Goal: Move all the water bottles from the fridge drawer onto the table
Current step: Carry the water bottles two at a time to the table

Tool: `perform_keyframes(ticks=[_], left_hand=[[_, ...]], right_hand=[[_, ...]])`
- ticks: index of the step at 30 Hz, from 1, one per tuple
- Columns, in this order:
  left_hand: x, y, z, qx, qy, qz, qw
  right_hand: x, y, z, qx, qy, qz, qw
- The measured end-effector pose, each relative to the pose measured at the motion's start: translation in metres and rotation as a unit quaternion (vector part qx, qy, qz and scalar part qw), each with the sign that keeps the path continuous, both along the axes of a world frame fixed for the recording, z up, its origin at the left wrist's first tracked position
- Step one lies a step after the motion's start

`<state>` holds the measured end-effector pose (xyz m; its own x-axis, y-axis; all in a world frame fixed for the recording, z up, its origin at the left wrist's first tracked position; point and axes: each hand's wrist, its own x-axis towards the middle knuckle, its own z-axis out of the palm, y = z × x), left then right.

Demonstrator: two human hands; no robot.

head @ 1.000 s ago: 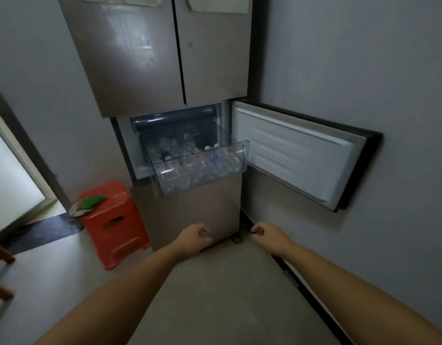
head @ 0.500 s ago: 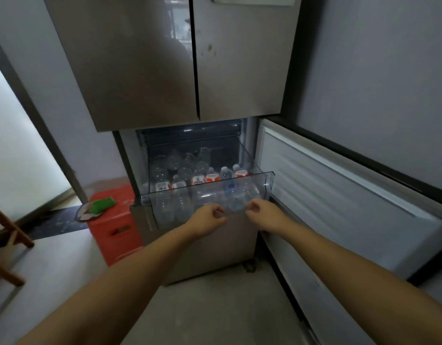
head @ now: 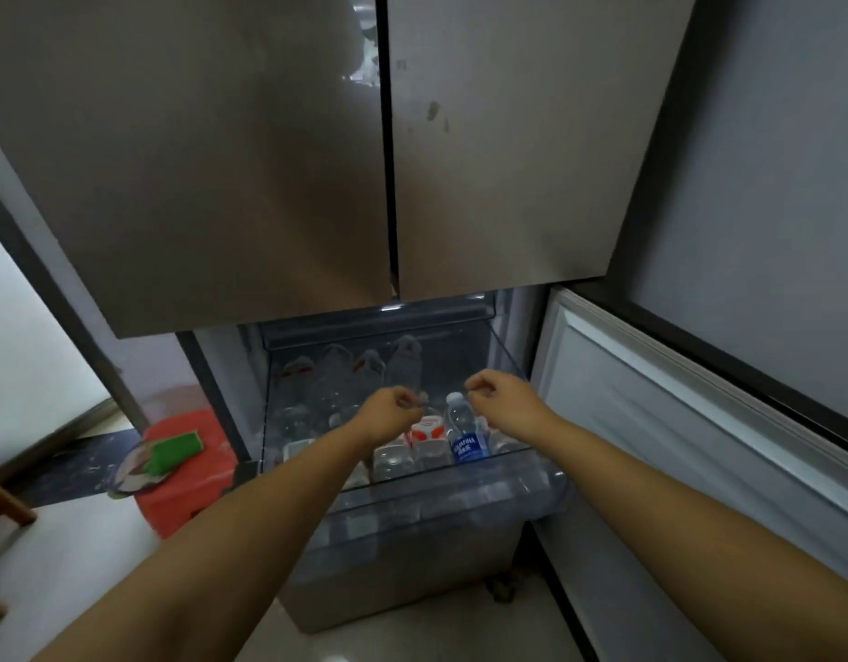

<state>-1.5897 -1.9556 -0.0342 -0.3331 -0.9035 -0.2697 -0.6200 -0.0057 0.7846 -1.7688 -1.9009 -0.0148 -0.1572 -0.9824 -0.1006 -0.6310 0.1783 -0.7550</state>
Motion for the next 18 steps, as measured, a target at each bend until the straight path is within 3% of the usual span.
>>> perform_keyframes(ticks=[7, 12, 16, 18], left_hand=[[0.022, -0.044, -0.051, 0.076, -0.026, 0.17, 0.982], [0.027, -0.061, -0.083, 0.121, 0.034, 0.371, 0.92], [0.014, -0.083, -0.104, 0.142, 0.07, 0.451, 0.878], [0.005, -0.082, -0.098, 0.146, 0.042, 0.473, 0.868]], right_hand=[[0.015, -0.067, -0.035, 0.089, 0.023, 0.032, 0.995], [0.027, -0.111, -0.049, 0.126, 0.006, 0.074, 0.989], [0.039, -0.143, -0.062, 0.149, -0.009, 0.087, 0.985], [0.044, -0.157, -0.07, 0.185, 0.013, 0.072, 0.98]])
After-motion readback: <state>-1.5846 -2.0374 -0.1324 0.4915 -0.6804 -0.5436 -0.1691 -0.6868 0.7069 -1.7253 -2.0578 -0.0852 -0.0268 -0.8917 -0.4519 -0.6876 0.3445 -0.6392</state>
